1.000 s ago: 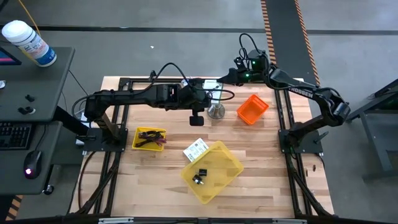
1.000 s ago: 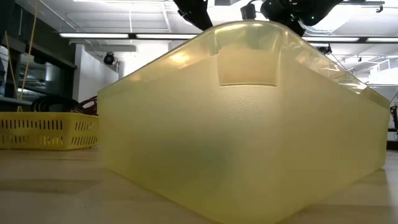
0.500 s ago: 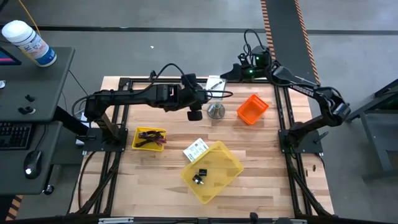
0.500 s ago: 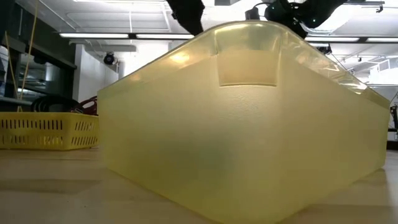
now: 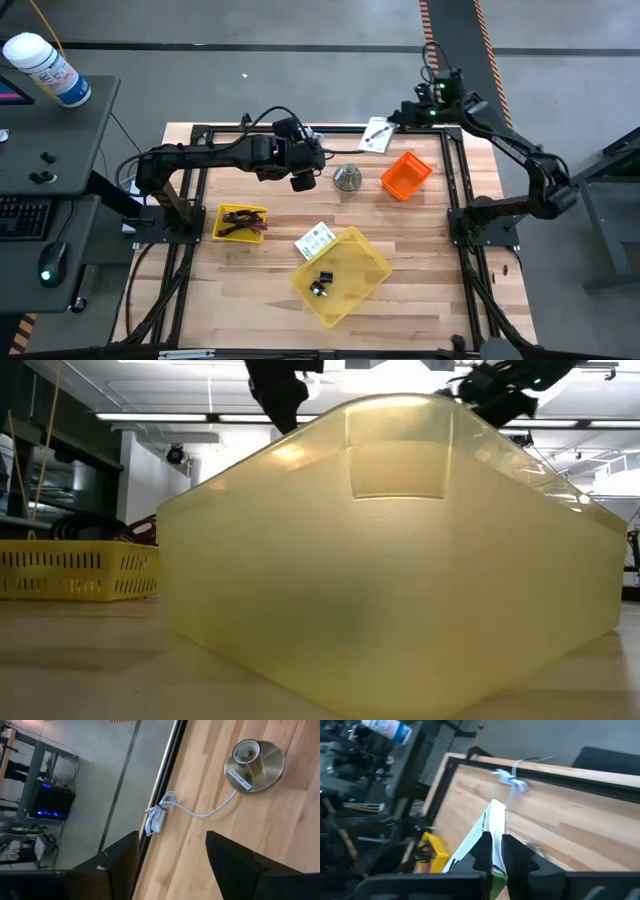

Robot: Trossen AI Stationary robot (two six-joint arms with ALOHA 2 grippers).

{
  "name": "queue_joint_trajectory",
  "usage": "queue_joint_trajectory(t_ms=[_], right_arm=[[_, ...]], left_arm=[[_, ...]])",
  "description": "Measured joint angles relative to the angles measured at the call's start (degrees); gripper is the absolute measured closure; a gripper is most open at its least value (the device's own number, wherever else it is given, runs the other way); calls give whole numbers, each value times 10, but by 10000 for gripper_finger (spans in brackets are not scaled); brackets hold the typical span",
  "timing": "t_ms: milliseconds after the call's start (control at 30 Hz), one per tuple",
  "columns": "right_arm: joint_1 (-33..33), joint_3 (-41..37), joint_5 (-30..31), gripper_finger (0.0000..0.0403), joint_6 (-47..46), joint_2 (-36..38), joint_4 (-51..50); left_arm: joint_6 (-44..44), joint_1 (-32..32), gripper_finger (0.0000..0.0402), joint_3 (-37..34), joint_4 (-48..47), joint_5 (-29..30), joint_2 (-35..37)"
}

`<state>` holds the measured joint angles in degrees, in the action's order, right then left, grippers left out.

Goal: Pick and place items into bin
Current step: Put the top white card reader box into the orange bin

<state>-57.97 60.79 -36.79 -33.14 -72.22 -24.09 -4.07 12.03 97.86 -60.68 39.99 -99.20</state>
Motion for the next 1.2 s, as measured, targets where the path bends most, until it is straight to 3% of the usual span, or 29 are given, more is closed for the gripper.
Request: queue_joint_trajectory(t_ms=[200, 633, 967, 1200], right_arm=[[-33, -65, 44, 372, 15, 83, -42], [-50, -265, 156, 370, -41, 286, 1], [-50, -318, 232, 376, -35, 396, -42], [-50, -343, 242, 366, -23, 424, -54]], left_arm=[[2, 5, 206, 0, 17, -1, 0], [16, 14, 219, 0, 78, -47, 0], [21, 15, 224, 0, 82, -66, 0], [31, 15, 224, 0, 83, -66, 0]])
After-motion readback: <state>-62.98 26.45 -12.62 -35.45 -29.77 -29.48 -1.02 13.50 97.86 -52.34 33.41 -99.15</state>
